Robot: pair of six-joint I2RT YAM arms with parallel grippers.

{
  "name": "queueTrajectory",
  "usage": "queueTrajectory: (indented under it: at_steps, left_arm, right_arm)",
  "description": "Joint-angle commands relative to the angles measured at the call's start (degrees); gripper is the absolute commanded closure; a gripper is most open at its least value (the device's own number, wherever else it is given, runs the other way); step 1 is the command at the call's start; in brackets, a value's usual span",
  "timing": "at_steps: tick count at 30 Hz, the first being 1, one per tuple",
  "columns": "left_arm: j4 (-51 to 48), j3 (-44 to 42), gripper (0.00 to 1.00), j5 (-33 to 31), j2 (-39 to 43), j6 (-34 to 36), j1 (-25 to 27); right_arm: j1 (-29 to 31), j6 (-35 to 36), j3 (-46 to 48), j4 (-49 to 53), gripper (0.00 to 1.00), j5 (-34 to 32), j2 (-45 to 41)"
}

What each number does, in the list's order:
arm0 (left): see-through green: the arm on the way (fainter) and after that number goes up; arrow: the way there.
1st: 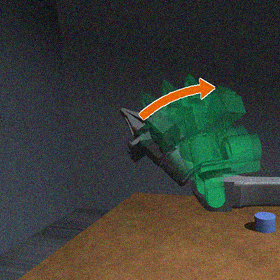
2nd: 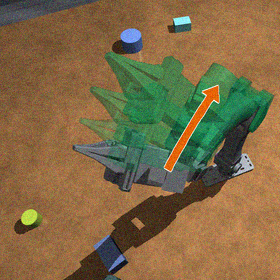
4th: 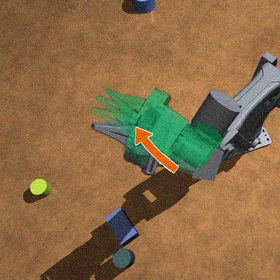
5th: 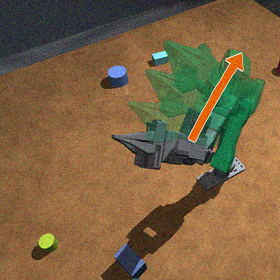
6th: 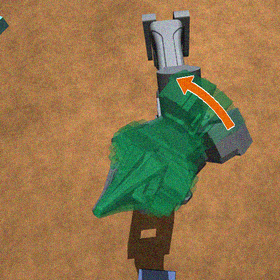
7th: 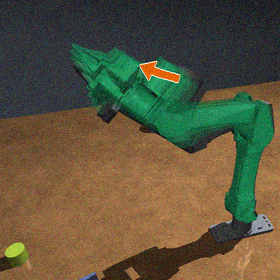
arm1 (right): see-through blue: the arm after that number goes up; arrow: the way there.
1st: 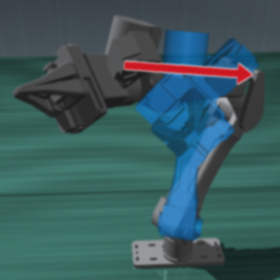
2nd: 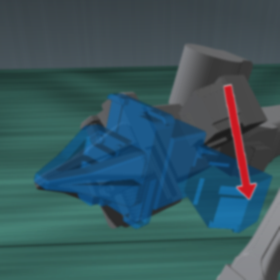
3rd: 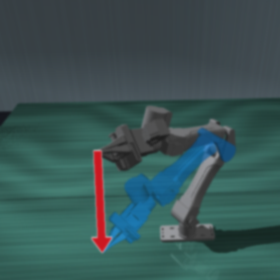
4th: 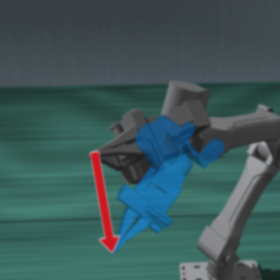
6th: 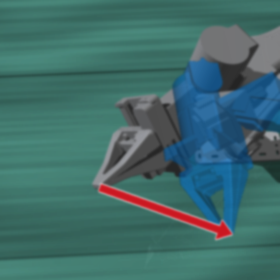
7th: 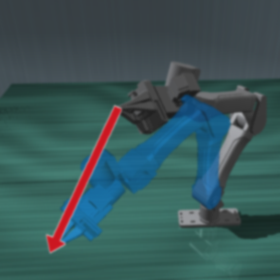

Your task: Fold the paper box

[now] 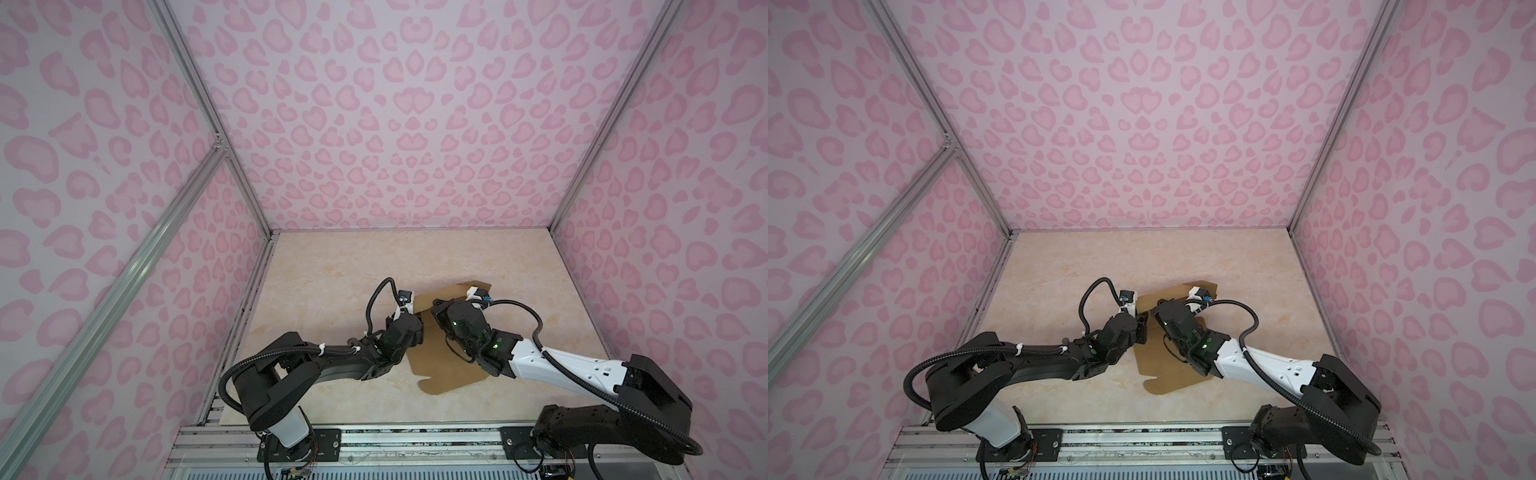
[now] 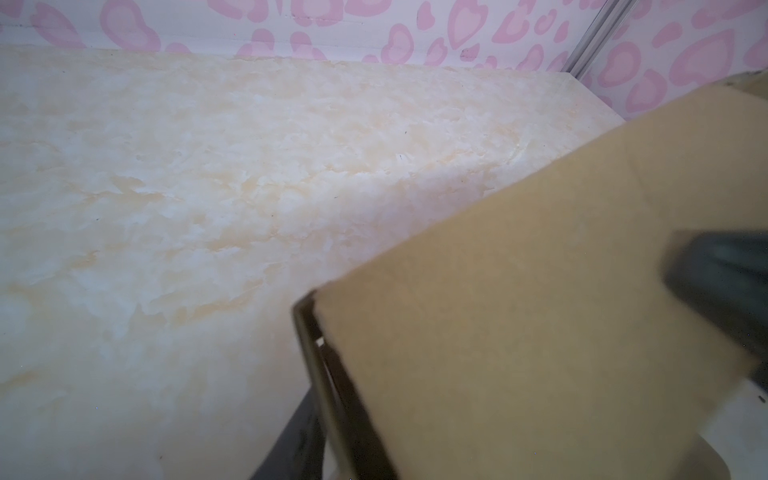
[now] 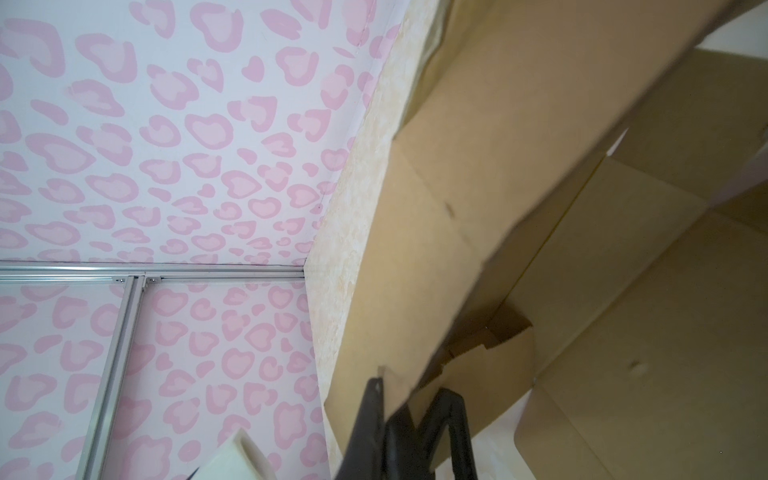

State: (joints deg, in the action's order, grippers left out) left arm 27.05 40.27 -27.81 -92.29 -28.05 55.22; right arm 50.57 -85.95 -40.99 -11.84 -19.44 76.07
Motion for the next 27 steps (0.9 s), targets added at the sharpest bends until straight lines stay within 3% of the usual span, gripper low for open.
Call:
queueTrajectory:
  at_steps: [1,13,16,27]
  left_arm:
    - [3.42,-0.47,0.61,-0.56,1.76,-0.34,0.15]
    - [2.46,-3.19,0.63,-3.30,3.35,-1.56,0.15]
    - [1.59,-3.08,0.69,-3.76,3.46,-2.09,0.15]
    - [-4.24,-1.74,0.77,-7.53,4.53,-2.95,0.15]
  right_arm:
    - [0.70,0.04,-0.65,3.66,1.00,0.90,0.32]
    - [3.41,-1.24,-0.39,3.79,1.00,-0.55,0.61]
    - [3.73,-0.95,-0.77,4.23,1.00,-0.77,0.41]
    - [4.56,0.23,-2.07,6.14,0.96,-1.55,-0.87]
